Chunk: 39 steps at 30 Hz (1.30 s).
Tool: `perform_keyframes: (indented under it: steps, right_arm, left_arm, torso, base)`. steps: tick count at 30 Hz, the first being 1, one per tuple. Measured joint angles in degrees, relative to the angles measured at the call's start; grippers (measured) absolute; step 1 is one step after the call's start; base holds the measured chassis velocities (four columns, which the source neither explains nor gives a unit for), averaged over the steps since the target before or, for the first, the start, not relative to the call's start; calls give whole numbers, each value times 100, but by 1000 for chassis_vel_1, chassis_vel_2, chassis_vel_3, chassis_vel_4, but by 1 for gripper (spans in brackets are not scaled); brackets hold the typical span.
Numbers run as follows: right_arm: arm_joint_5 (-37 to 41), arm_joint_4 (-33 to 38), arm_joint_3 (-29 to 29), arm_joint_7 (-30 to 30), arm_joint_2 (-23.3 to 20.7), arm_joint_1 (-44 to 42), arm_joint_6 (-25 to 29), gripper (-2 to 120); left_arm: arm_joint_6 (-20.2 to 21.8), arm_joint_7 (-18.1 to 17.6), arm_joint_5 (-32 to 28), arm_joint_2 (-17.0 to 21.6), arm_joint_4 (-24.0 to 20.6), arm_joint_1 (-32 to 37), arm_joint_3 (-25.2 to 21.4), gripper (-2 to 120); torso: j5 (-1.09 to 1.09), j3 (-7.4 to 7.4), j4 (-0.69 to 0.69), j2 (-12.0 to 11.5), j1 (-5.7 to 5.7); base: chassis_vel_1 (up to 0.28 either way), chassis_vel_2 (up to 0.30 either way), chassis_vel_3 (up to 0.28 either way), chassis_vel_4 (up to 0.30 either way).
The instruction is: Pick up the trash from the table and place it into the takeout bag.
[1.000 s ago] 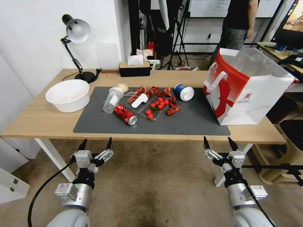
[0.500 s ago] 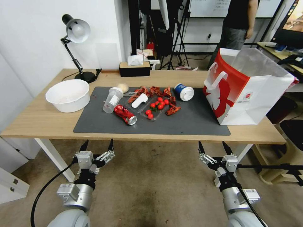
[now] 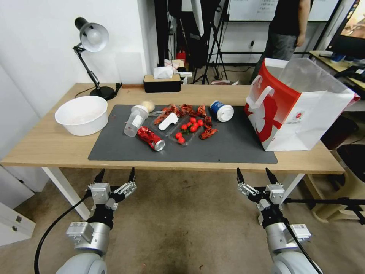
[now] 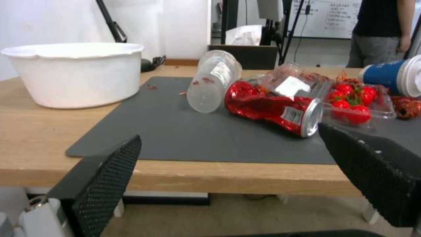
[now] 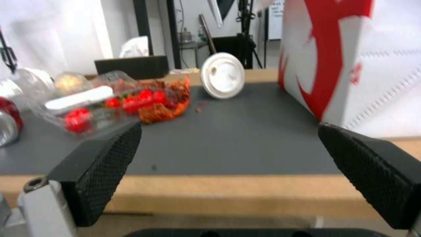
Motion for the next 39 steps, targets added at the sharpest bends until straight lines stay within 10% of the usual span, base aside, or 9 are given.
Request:
perform_keyframes:
  steps: [18, 39]
  right_arm:
    - [571, 136, -579, 409, -577, 2026, -1432, 100]
    - [1515, -2079, -2333, 1346, -881, 5993, -3209, 100]
  left_arm:
    - [-3, 13, -2, 16, -69, -19, 42, 100]
    - [21, 21, 3, -106, 11, -45, -112, 100]
  torso:
    - [-1, 1, -1, 0, 0]
    - [0, 1, 1, -1, 1]
  base:
    - [0, 0, 0, 0]
    - [0, 0, 0, 0]
